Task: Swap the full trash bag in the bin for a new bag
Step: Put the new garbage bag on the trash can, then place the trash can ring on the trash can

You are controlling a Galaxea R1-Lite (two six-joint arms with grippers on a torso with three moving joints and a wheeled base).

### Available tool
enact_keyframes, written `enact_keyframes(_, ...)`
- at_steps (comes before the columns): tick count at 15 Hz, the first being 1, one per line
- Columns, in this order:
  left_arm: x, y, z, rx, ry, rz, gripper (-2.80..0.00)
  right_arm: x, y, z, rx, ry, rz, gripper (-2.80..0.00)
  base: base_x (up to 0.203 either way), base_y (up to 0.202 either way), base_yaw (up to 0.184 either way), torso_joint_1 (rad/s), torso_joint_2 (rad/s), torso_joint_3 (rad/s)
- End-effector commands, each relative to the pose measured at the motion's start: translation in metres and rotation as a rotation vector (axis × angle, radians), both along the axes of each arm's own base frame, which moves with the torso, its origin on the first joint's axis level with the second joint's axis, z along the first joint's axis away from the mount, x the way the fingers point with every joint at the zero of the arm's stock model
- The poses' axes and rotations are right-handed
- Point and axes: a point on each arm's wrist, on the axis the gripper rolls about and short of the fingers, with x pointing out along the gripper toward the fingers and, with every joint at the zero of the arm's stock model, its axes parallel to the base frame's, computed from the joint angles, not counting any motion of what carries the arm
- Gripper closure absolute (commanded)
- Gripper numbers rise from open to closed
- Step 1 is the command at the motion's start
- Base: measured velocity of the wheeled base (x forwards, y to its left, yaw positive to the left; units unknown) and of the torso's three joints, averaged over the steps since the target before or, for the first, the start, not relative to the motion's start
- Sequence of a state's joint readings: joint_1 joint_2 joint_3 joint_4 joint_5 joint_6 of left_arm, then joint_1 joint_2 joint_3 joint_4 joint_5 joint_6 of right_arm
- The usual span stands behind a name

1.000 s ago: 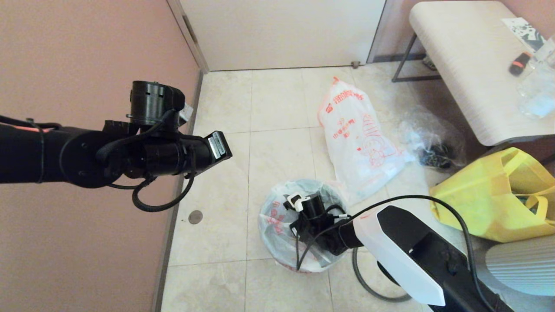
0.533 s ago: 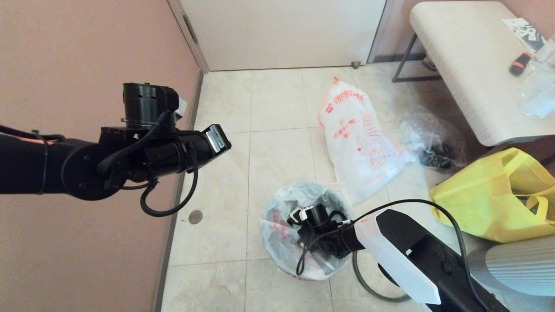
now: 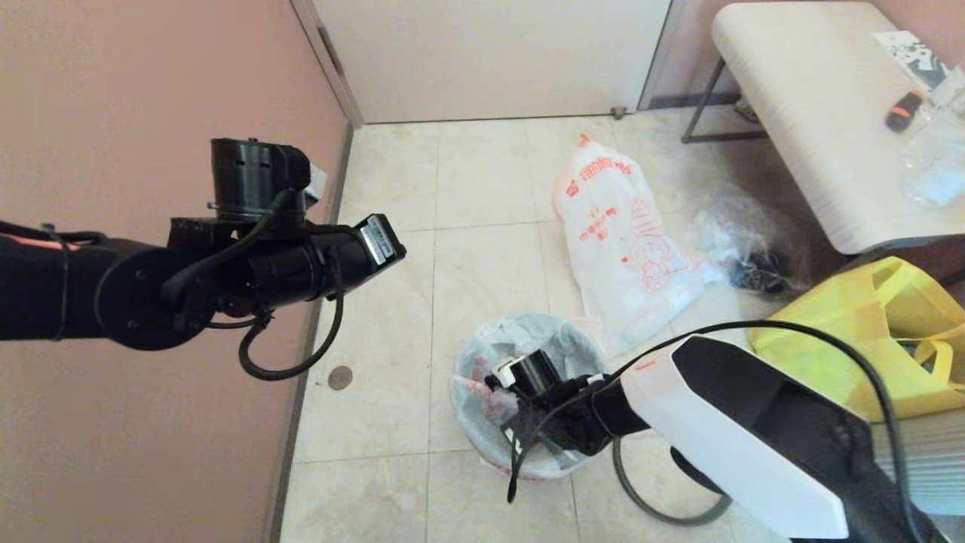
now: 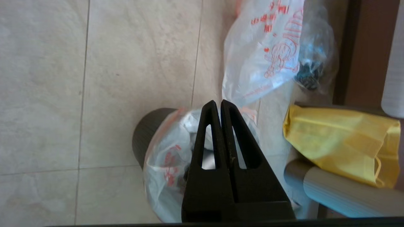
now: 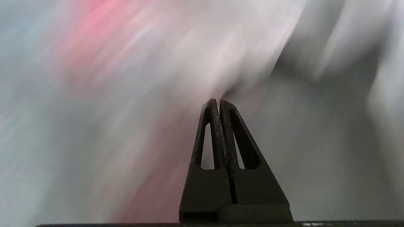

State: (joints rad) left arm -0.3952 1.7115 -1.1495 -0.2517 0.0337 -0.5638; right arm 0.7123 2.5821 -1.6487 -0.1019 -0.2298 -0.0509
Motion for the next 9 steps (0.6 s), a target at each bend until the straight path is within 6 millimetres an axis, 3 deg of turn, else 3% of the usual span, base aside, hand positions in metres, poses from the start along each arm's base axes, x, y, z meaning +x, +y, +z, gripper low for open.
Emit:
enact_keyframes(1,-0.006,-0.006,0.003,0.004,0.016,-0.024,0.00,-0.040,-0.016,0.076,0.080,-0.024,-0.020,0.00,0.000,0.000,0.000,0.000,0.00,0.000)
enact_keyframes(3,-0.016,-0.019,0.005,0.010,0.036,-0.070,0.00,-0.085,-0.057,0.116,0.117,0.015,-0.084,0.00,0.000,0.000,0.000,0.000,0.00,0.000)
enact_keyframes(5,-0.021,-0.027,0.002,0.025,0.043,-0.076,0.00,-0.119,-0.119,0.134,0.111,0.049,-0.196,0.00,0.000,0.000,0.000,0.000,0.00,0.000)
enact_keyframes(7,-0.017,-0.030,-0.003,0.035,0.053,-0.068,0.00,-0.125,-0.199,0.127,0.068,0.093,-0.427,0.00,0.000,0.000,0.000,0.000,0.00,0.000)
enact_keyframes(9,-0.012,-0.033,-0.011,0.046,0.074,-0.067,0.00,-0.115,-0.234,0.117,0.040,0.115,-0.538,0.00,0.000,0.000,0.000,0.000,0.00,0.000)
